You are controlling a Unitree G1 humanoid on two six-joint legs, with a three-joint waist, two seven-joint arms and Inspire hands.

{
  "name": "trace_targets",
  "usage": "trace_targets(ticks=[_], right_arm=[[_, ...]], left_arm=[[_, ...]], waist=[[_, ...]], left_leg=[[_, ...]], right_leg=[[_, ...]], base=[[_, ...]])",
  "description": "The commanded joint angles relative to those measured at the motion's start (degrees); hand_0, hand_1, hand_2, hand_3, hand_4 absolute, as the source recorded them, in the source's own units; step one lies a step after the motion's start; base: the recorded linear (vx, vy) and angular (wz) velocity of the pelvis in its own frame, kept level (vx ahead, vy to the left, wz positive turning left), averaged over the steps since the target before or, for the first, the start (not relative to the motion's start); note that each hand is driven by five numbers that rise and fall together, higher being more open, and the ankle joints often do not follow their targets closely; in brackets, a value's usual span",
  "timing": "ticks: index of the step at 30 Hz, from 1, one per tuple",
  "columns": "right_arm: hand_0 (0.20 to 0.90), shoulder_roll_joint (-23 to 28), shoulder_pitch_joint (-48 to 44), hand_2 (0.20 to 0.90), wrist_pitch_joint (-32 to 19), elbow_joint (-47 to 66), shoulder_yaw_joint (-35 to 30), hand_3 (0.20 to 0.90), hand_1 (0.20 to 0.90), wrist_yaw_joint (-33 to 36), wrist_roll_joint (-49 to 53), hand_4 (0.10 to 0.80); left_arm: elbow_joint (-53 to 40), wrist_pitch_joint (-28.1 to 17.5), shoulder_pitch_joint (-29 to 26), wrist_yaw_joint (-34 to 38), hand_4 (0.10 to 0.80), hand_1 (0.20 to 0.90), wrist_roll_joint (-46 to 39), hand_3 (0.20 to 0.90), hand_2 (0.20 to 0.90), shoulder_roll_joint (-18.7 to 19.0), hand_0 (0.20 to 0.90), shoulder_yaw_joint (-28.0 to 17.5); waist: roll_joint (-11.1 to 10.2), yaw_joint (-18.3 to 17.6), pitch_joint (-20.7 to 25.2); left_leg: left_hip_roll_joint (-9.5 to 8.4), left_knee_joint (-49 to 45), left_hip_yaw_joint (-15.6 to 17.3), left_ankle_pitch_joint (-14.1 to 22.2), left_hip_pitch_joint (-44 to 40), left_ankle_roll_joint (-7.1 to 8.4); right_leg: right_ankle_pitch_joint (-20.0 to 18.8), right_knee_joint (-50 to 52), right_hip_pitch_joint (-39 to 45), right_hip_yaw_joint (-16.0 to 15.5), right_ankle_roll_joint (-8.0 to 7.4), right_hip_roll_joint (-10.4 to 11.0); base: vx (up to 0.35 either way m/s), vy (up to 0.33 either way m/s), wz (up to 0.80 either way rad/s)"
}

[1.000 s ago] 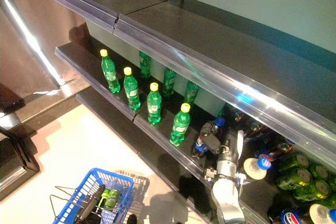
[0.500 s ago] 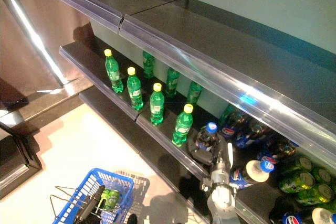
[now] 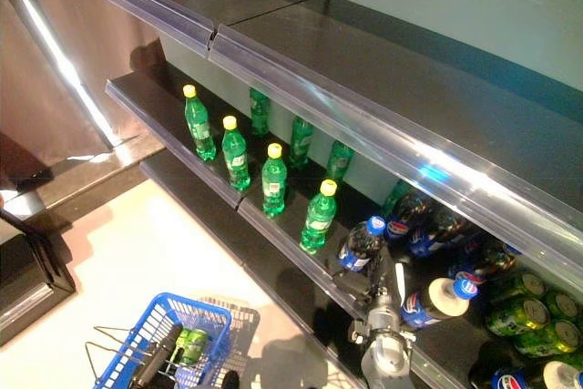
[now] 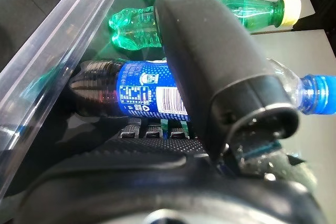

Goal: Pick up the drink and place into the basket.

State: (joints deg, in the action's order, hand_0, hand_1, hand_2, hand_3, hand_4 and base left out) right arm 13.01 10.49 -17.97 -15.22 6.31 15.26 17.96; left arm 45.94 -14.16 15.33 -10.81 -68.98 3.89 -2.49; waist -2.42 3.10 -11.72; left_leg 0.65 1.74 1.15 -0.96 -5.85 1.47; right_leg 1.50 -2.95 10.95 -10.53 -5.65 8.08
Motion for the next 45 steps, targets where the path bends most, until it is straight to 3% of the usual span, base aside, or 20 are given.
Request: trace_targets(ticks=[1,24,33,36,37,39,45], right_arm=[[0.900,1.68,-1.91,0.900,-3.85,4.82,-0.90,0.900,0.900,0.17,-0.64,0.800],[0.900,0.07,-8.13,0.900,-4.96,1.40,-3.00,0.900,0.900,7.71,-1.62,0.800],[0.900,0.15,-9.61,0.900,-4.46,-0.81,-3.35,0.900,0.900,7.61,-0.47,0.800],[0.768,0.09,-9.74,0.768,-4.32,-1.18,-3.28,0.746,0.768,7.89,-0.26,0.646],[0.533,0.07,-9.85,0.533,-4.29,-1.47,-3.39,0.472,0.533,8.01,-0.25,0.372],[0.300,-0.02,-9.80,0.300,-4.21,-1.52,-3.41,0.200,0.300,8.27,-0.33,0.100],[0.300,-0.08,-9.65,0.300,-3.96,-1.71,-3.64,0.200,0.300,8.58,-0.19,0.100]], left_arm=[[-11.58,-6.05,0.03,-8.16,0.100,0.300,2.41,0.200,0.300,4.96,0.300,1.28],[-10.16,-5.09,0.67,-9.05,0.100,0.300,4.23,0.200,0.300,5.12,0.300,2.26],[-9.57,-4.71,0.87,-10.26,0.100,0.300,4.54,0.200,0.300,5.25,0.300,3.05],[-9.58,-4.83,1.06,-10.71,0.100,0.300,4.56,0.200,0.300,5.25,0.300,3.31],[-9.50,-4.89,1.23,-11.03,0.100,0.300,4.61,0.200,0.300,5.26,0.300,3.42],[-9.81,-4.77,1.26,-10.68,0.100,0.300,4.71,0.200,0.300,5.28,0.300,3.55],[-9.91,-4.49,1.49,-10.49,0.100,0.300,4.75,0.200,0.300,5.47,0.300,3.63]], waist=[[0.38,1.48,3.79],[1.03,3.77,3.55],[1.28,4.49,3.77],[1.27,4.64,3.84],[1.28,4.74,3.92],[1.24,4.77,3.99],[1.31,4.76,4.01]], left_leg=[[6.48,-10.68,1.84,0.67,4.05,3.88],[6.04,-11.85,0.27,0.68,4.29,4.16],[6.09,-12.06,-0.23,0.55,4.02,4.38],[6.17,-12.07,-0.31,0.48,3.91,4.43],[6.22,-12.05,-0.32,0.43,3.85,4.44],[6.26,-12.15,-0.33,0.43,3.86,4.47],[6.24,-12.23,-0.37,0.36,3.76,4.43]], right_leg=[[-7.69,5.06,-5.24,-0.19,-4.43,8.57],[-8.09,5.13,-3.95,-1.40,-5.09,9.53],[-8.14,5.19,-3.23,-1.98,-5.23,9.78],[-8.17,5.21,-3.09,-2.07,-5.26,9.80],[-8.19,5.23,-3.03,-2.14,-5.27,9.82],[-8.16,5.25,-2.95,-2.20,-5.27,9.83],[-8.19,5.27,-2.78,-2.15,-5.20,9.75]], base=[[0.000,0.000,0.00],[0.017,0.003,0.01],[0.017,0.006,0.02],[0.009,0.000,0.02],[0.000,0.000,0.00],[0.000,0.000,0.00],[0.003,-0.001,0.05]])
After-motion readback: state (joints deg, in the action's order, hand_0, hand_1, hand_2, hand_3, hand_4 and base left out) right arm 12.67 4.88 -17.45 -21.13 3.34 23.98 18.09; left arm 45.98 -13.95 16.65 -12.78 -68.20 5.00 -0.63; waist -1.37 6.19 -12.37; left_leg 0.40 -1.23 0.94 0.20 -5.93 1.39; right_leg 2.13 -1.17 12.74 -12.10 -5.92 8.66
